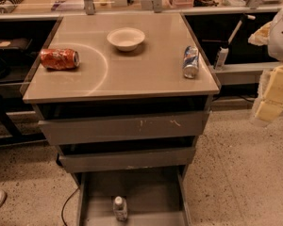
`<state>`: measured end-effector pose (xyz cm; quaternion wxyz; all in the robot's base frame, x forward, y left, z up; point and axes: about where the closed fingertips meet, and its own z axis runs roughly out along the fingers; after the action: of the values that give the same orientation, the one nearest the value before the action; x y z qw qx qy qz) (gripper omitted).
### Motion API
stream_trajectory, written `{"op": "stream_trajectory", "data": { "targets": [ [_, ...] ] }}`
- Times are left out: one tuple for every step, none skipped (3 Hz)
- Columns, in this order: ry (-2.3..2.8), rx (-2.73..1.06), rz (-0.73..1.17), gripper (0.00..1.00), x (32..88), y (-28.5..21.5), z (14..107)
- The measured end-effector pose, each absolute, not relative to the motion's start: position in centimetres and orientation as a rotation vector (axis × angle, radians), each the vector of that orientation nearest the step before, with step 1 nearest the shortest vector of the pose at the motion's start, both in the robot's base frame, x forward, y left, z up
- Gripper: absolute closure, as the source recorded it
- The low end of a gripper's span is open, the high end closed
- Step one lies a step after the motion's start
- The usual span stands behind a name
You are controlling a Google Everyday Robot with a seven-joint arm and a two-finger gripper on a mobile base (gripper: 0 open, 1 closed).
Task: Pick blue plastic bottle from bottom drawer and place on counter
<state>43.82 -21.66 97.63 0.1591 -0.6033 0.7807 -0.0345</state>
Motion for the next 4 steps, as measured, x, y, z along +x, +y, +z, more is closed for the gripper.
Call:
{"op": "stream_trajectory", "data": {
  "targets": [
    [2.232,-1.724,-0.098,0.00,43.8,-21.7,97.6],
    [2.218,-1.723,-0.040,0.00,43.8,-21.3,95.9],
    [2.186,-1.732,0.069,0.00,43.8,-19.4,90.5],
    [2.176,-1.742,0.167,0.00,44.9,-16.3,82.4]
  ]
}}
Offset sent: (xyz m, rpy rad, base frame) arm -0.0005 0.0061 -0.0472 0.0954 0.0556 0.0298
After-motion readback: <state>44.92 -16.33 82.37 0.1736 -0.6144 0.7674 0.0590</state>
